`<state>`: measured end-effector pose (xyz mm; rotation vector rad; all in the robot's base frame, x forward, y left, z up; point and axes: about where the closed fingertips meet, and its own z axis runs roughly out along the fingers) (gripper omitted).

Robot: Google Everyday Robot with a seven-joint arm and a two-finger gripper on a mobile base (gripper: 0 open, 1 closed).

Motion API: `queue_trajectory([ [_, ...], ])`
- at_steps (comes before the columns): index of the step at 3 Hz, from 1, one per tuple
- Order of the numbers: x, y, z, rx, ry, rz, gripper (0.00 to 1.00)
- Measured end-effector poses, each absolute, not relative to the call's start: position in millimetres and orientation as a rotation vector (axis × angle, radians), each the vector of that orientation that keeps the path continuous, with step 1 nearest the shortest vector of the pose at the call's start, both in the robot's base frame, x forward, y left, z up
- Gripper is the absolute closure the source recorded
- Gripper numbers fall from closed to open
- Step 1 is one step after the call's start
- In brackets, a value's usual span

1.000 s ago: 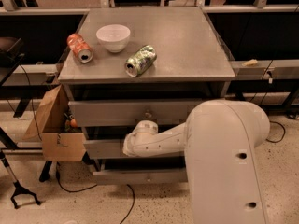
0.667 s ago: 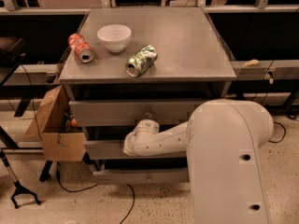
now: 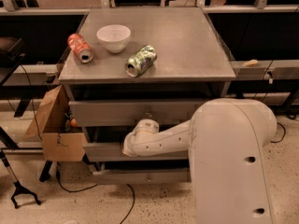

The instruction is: Open middle drawer

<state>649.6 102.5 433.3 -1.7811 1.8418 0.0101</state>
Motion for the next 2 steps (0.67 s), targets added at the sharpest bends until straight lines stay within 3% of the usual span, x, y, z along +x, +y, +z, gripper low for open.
queue_trajectory([
  [2, 634, 102, 427, -1.827, 1.839, 0.02, 0.36],
])
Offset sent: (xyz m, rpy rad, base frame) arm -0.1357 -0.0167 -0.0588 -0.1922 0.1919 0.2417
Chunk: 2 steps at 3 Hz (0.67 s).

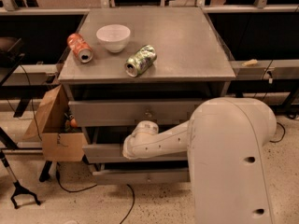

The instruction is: Open middle drawer

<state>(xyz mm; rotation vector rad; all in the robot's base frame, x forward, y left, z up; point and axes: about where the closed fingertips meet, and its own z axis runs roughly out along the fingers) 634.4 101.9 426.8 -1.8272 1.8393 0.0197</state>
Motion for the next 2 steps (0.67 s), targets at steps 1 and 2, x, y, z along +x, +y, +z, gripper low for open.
queue_trajectory([
  [1, 634.4, 102.0, 427.6, -1.827, 1.839, 0.02, 0.11],
  [2, 634.4, 102.0, 427.6, -1.827, 1.839, 0.02, 0.0],
])
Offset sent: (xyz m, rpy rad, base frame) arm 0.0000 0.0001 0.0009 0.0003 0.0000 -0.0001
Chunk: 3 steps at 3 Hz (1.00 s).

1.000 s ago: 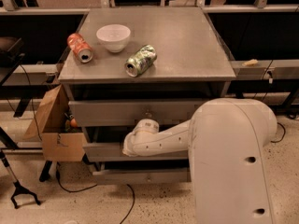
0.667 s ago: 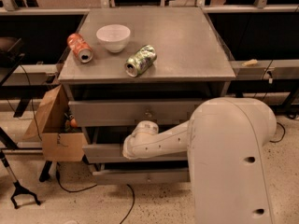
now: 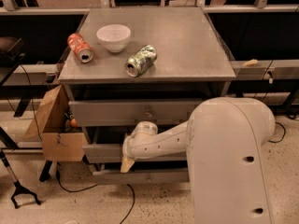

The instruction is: Open middle drawer

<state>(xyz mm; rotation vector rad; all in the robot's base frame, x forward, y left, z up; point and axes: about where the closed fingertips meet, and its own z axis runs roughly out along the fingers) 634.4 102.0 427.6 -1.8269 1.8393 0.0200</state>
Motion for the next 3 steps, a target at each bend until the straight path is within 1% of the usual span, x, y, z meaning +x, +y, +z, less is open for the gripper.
queue_trajectory([
  [2, 629, 101, 418, -1.838, 1.847, 0.046, 0.0],
  [3, 613, 88, 407, -1.852, 1.878, 0.062, 0.0],
])
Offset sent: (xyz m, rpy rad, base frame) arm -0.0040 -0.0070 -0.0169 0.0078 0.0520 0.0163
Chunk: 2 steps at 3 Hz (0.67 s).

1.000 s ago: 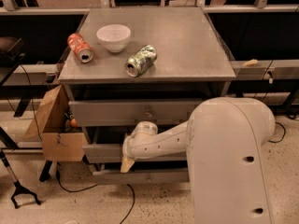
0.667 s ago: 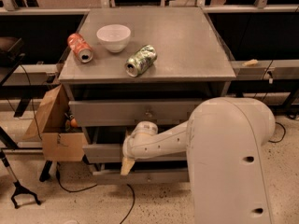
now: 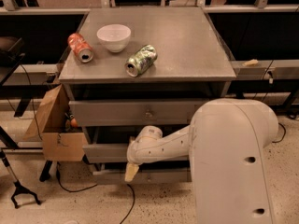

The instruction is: Open middle drawer

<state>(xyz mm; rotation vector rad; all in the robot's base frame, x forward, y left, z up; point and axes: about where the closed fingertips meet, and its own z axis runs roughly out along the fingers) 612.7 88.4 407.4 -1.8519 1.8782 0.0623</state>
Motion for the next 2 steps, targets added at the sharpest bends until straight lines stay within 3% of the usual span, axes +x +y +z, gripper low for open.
queue_trajectory([
  [2, 590.3, 77.7, 397.0, -1.88, 1.899, 0.106, 0.42],
])
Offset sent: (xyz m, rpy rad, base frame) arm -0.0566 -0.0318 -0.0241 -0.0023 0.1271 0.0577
